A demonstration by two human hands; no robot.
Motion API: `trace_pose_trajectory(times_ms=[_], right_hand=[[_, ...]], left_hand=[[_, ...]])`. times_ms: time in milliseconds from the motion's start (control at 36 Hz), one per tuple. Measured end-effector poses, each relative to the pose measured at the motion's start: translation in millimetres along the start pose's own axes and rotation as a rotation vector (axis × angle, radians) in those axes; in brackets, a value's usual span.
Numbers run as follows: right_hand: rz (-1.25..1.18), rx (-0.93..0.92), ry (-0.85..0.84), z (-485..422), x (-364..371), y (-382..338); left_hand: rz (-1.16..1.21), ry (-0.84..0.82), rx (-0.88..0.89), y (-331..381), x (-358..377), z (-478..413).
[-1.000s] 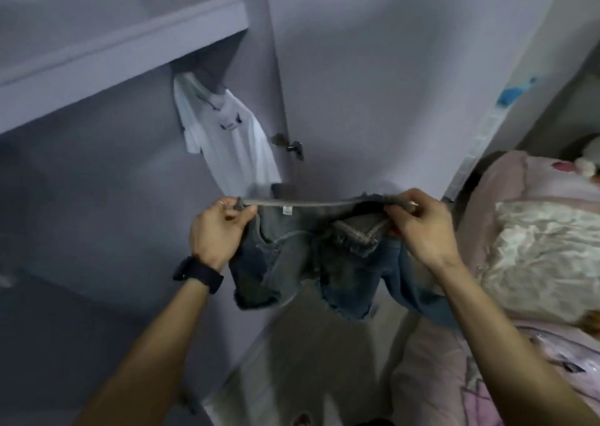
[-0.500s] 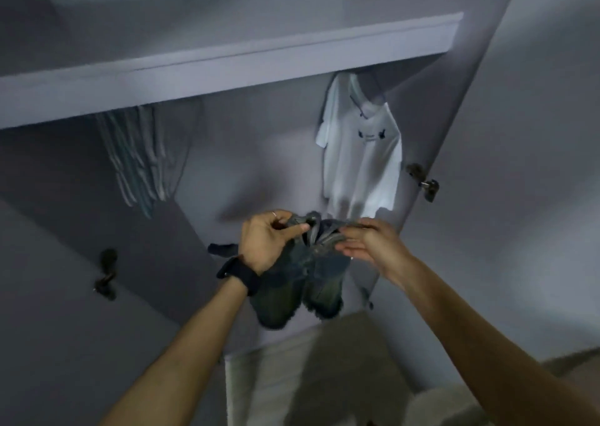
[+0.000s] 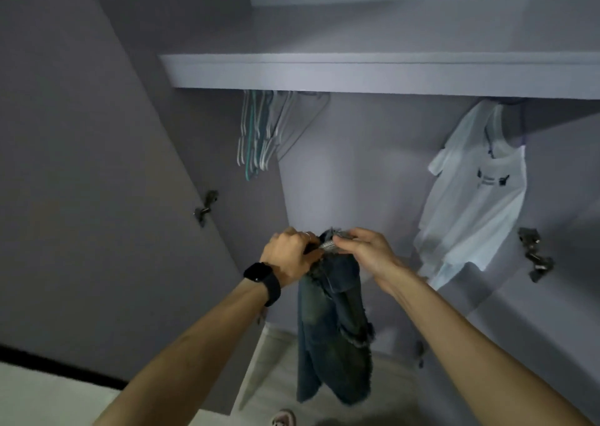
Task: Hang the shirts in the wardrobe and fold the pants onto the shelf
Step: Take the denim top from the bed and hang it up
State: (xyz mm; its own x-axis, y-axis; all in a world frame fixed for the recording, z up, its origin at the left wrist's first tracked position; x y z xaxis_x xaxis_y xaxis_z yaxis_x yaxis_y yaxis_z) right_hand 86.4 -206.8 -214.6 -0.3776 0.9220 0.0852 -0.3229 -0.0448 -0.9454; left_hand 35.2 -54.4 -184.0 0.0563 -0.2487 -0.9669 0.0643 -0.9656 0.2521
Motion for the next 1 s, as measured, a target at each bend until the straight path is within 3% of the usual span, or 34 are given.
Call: trace_pose_trajectory(times_ms=[194,333,556,694,889,1000], right_hand=[[0.192,-0.106,-0.191,-6,36,-24],[0.364,-0.2,-0.22,-37,60,-62],[0.532,-0.287,-0.061,-113,89,-111],[0.555,-0.274,0.052,-170,108,-108],[0.374,-0.241,0.145,-236,139,-108],[0.241,-0.224,0.216,-262,153,-103]], left_hand=[[-0.247,0.193,-0.09,-24,-36,23],[-0.428,0.374,-0.064,-45,-89,23],[-0.799,0.256,-0.333,-147,-134,21],[-0.952,0.321,-0.413,-199,-145,33],[-1.1,0.499,-0.225,-209,-144,23],[-1.217,0.527,-0.255,-220,-147,21]])
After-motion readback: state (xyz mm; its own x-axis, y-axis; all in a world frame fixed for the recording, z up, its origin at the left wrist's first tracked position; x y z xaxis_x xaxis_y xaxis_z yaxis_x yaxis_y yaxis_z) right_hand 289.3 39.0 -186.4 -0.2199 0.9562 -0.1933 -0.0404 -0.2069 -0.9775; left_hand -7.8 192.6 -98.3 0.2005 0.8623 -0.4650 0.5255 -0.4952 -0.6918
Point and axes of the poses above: each hand's wrist, its own z-axis away from the middle knuckle, its own x-axis out of the palm, y = z × x, the point moved 9 cm from there along -z, towards the middle knuckle, and after that the axes turned 8 degrees about -z, right-handed, at the moved point
